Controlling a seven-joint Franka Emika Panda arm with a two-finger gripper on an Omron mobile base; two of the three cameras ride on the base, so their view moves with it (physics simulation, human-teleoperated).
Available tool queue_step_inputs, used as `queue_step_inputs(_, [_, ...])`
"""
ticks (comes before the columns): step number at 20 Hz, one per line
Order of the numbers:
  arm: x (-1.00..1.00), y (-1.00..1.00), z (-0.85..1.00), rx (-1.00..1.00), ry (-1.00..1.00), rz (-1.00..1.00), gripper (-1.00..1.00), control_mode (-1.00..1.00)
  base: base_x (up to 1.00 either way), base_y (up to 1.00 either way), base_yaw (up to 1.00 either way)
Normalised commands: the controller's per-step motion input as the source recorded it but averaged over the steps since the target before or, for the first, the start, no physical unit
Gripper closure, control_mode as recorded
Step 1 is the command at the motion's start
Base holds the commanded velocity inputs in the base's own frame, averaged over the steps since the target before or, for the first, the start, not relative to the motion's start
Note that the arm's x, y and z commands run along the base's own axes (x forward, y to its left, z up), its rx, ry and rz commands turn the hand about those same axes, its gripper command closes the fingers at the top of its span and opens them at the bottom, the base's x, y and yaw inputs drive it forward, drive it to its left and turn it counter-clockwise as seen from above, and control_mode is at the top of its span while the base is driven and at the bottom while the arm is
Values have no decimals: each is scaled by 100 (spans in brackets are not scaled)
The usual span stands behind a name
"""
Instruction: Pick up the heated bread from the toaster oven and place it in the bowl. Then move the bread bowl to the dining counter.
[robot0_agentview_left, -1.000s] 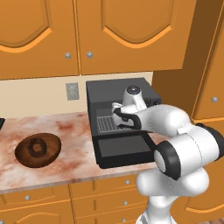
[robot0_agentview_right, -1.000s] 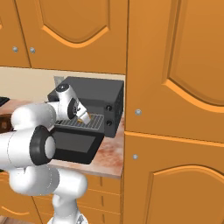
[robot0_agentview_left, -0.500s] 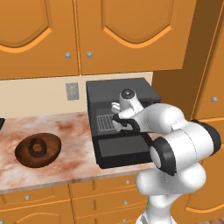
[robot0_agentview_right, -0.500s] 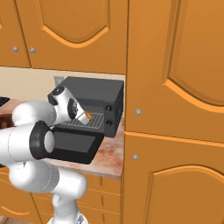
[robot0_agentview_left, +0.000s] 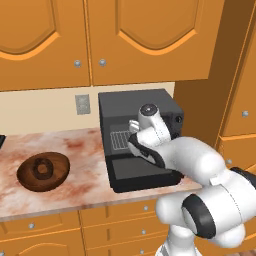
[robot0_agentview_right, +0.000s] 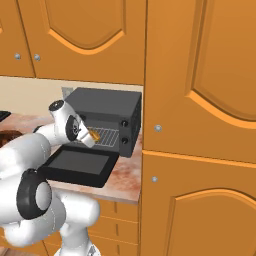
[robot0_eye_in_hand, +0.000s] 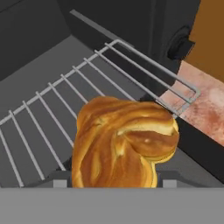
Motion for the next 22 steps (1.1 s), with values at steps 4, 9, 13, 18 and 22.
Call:
queue_step_inputs(4, [-100,63,77,-1,1,15,100,-100,0,0,0])
queue_step_inputs(9, [-82,100,80,-11,5,31,100,-100,0,0,0])
queue_step_inputs(13, [-61,100,51,-15,9,45,100,-100,0,0,0])
queue_step_inputs(18, [-32,100,39,-17,11,38,100,-100,0,0,0])
queue_step_inputs(22, [-4,100,10,-24,21,23,100,-100,0,0,0])
